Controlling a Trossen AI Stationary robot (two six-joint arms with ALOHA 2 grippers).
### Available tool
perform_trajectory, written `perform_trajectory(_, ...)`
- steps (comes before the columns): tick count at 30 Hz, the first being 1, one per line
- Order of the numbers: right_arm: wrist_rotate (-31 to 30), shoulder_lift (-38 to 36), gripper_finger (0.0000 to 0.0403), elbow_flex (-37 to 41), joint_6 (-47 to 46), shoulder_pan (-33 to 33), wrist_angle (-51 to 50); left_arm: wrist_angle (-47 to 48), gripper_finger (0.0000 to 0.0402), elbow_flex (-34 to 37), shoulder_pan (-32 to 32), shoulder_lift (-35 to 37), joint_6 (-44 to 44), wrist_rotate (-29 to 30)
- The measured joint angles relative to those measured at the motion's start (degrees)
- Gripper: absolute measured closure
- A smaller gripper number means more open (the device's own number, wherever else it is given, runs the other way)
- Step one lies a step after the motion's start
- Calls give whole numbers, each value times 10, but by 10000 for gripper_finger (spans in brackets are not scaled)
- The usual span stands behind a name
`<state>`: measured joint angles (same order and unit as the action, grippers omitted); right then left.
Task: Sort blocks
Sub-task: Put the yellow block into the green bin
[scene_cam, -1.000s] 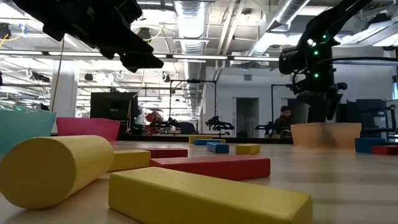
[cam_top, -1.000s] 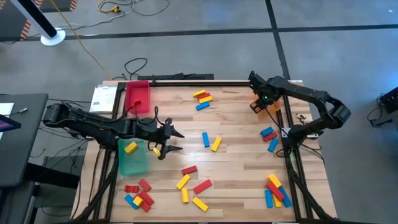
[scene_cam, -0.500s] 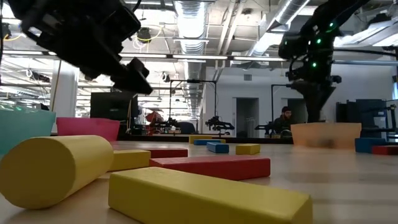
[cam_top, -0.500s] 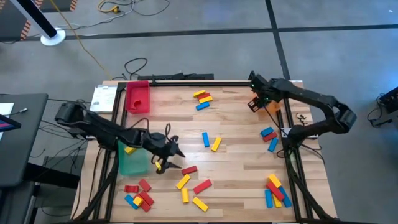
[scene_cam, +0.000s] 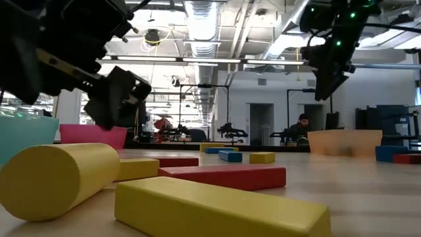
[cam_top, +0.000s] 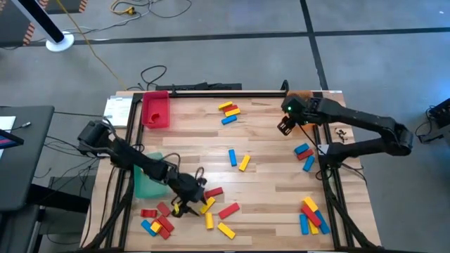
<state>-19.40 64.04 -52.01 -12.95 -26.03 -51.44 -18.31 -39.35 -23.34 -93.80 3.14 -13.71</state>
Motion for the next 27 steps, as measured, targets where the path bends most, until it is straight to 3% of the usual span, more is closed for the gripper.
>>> perform_trajectory(6,0,0,187,0,-9,47,11,119,150,-70,-29,-37,8,96)
perform_trajectory(16,0,0,193,0,-22,94,21,155,150,-116,-53,-67,-23,170)
perform_trajectory(27,-1,0,196,0,-29,133,42,141,150,-115,-70,-67,-119,189)
